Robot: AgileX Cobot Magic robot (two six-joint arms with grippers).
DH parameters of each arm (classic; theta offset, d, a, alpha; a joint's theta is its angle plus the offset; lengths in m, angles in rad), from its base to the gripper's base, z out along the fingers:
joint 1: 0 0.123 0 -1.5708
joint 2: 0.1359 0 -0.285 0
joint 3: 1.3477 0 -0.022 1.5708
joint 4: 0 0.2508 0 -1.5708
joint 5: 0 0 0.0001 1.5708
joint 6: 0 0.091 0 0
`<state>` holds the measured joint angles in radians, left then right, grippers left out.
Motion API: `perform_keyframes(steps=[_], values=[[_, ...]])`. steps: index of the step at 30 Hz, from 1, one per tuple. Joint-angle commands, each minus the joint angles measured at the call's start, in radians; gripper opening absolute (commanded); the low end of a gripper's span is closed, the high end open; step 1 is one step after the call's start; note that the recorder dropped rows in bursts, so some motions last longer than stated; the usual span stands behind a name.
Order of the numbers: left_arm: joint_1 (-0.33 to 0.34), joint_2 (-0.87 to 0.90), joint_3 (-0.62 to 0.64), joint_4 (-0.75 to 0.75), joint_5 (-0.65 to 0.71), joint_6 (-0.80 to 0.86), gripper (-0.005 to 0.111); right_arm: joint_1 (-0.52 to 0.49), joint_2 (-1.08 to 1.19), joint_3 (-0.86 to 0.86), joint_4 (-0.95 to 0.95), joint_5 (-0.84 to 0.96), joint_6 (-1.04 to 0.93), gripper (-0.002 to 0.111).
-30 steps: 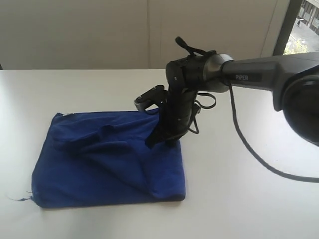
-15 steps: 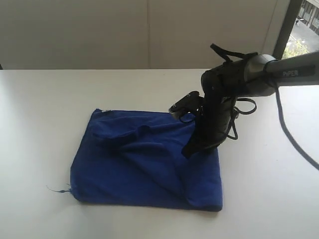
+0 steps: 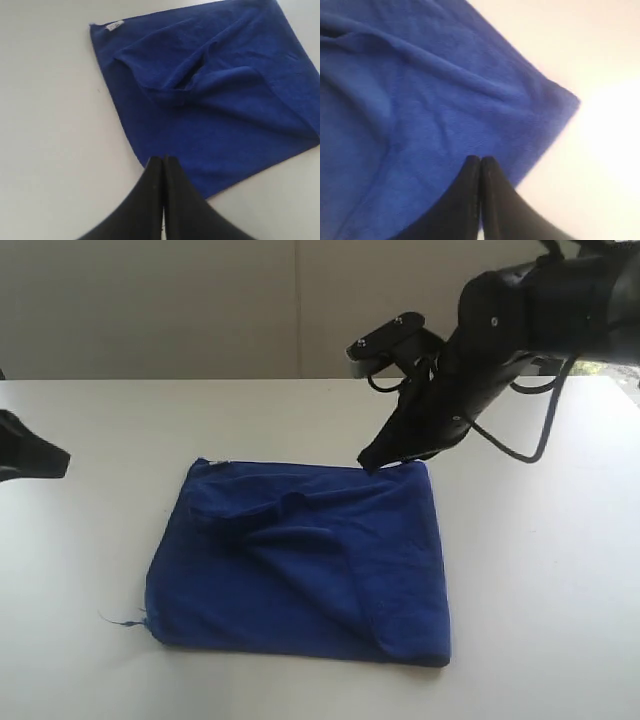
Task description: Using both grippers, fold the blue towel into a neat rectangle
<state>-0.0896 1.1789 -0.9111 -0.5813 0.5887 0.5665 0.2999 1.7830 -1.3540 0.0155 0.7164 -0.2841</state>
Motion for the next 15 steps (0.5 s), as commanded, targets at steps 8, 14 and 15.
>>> perform_keyframes(steps=[8, 14, 15], values=[[-0.004, 0.415, -0.377, 0.051, 0.257, 0.075, 0.000, 0.248, 0.006, 0.074, 0.243, -0.067, -0.249, 0.000], [-0.063, 0.537, -0.473, 0.078, 0.245, 0.208, 0.000, 0.361, 0.126, 0.062, 0.242, -0.171, -0.247, 0.000], [-0.084, 0.563, -0.492, 0.091, 0.229, 0.223, 0.000, 0.374, 0.156, 0.051, 0.242, -0.175, -0.239, 0.000]])
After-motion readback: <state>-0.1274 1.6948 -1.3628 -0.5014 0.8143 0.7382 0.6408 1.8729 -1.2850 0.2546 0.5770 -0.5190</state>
